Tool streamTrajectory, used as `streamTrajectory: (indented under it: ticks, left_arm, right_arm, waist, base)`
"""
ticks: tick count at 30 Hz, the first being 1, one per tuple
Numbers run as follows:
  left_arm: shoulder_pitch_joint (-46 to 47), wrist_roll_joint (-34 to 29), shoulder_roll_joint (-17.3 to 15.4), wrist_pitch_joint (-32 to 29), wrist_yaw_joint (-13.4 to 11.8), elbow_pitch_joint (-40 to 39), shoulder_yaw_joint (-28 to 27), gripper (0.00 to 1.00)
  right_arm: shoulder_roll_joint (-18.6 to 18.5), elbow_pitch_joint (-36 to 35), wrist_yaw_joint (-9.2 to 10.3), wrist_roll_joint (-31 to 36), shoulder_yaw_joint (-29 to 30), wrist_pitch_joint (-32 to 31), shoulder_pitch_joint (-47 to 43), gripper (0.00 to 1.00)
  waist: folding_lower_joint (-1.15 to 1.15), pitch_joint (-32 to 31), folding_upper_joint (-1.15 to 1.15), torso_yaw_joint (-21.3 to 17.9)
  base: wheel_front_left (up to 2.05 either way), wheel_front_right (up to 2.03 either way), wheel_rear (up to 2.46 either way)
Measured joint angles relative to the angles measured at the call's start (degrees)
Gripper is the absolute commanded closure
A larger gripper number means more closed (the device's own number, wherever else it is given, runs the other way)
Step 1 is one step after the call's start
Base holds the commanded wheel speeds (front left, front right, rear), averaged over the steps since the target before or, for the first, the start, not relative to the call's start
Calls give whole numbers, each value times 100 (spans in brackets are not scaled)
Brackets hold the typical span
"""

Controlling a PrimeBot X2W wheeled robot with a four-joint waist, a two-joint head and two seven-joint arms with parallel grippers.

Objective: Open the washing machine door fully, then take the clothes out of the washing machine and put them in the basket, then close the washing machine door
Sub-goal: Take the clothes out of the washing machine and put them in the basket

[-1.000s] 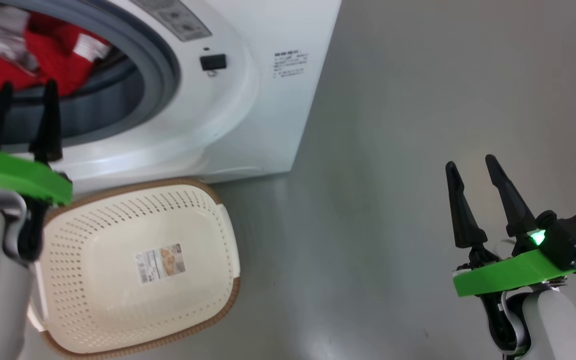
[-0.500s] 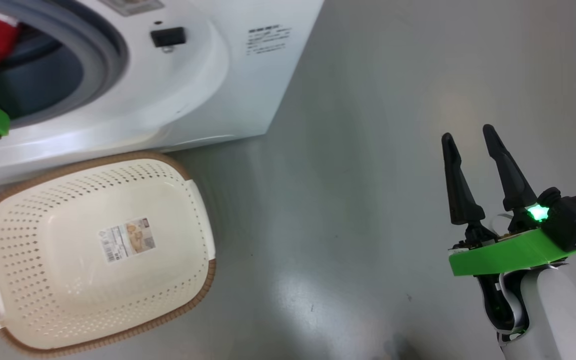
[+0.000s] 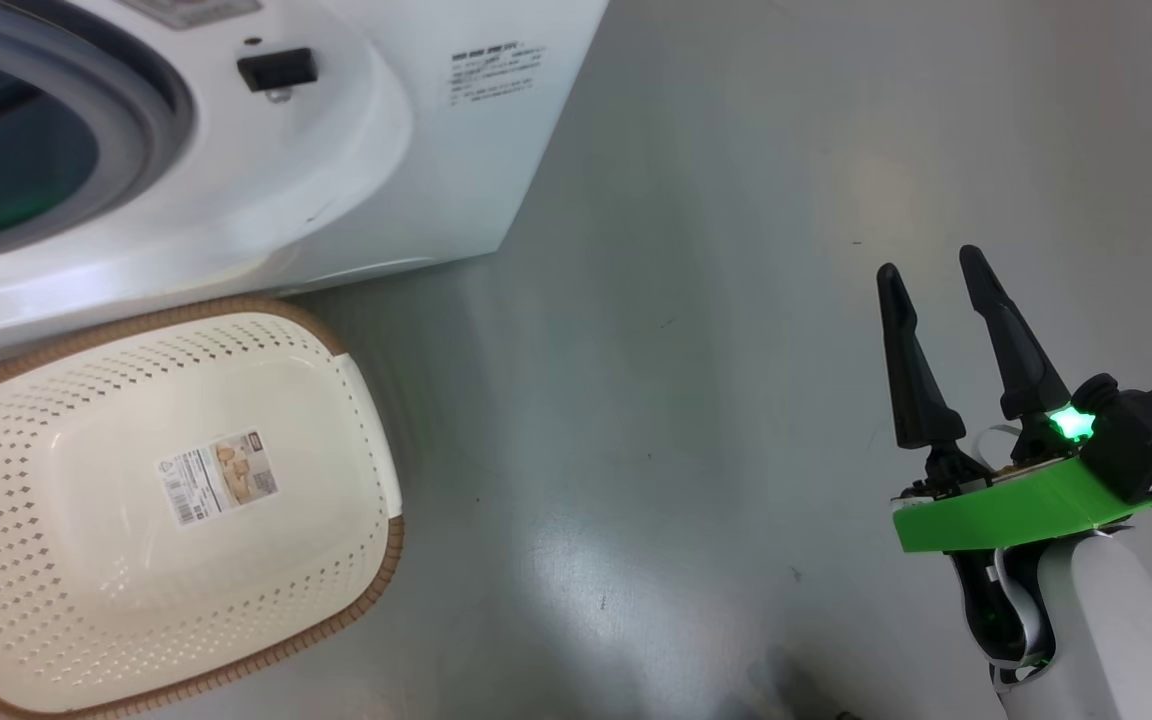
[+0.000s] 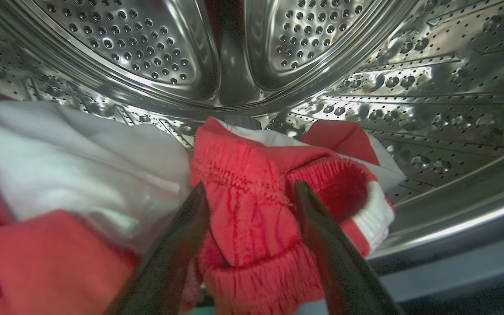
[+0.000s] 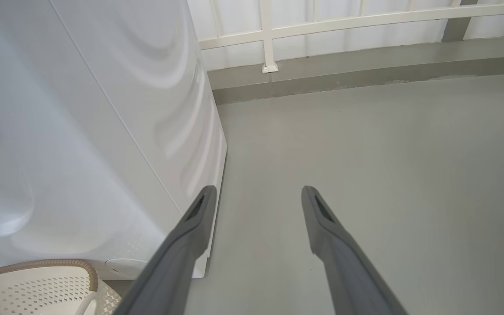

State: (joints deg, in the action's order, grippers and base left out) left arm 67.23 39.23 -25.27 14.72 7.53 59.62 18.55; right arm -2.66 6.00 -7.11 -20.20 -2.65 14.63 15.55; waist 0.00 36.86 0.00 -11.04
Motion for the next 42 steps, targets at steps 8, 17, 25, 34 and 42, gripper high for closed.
streamTrajectory:
  ticks: [8, 17, 25, 34, 42]
  left_arm:
    - [86, 20, -40, 0, 0, 125, 185, 100]
    - [-169, -24, 21, 0, 0, -265, -204, 100]
    - [-1073, -316, 452, 0, 0, -1032, -1113, 100]
    - [-2346, -762, 855, 0, 0, -2084, -1949, 100]
    - [-3255, -1228, 1154, 0, 0, -3108, -2423, 100]
  right_arm:
    - [0, -27, 0, -43, -9, 0, 1, 0]
    - [0, 10, 0, -37, 26, 1, 1, 0]
    - [0, 115, 0, 20, 130, 1, -20, 0]
    - [-1, 220, 0, 21, 213, 1, -372, 0]
    - [0, 264, 0, 56, 261, 0, -505, 0]
  waist:
    - [0, 17, 0, -33]
    - [0, -176, 0, 102]
    - [0, -517, 0, 254]
    - [0, -1008, 0, 408]
    - [0, -1309, 0, 551]
  base:
    - [0, 0, 0]
    - [0, 0, 0]
    - [0, 0, 0]
    - [0, 0, 0]
    - [0, 0, 0]
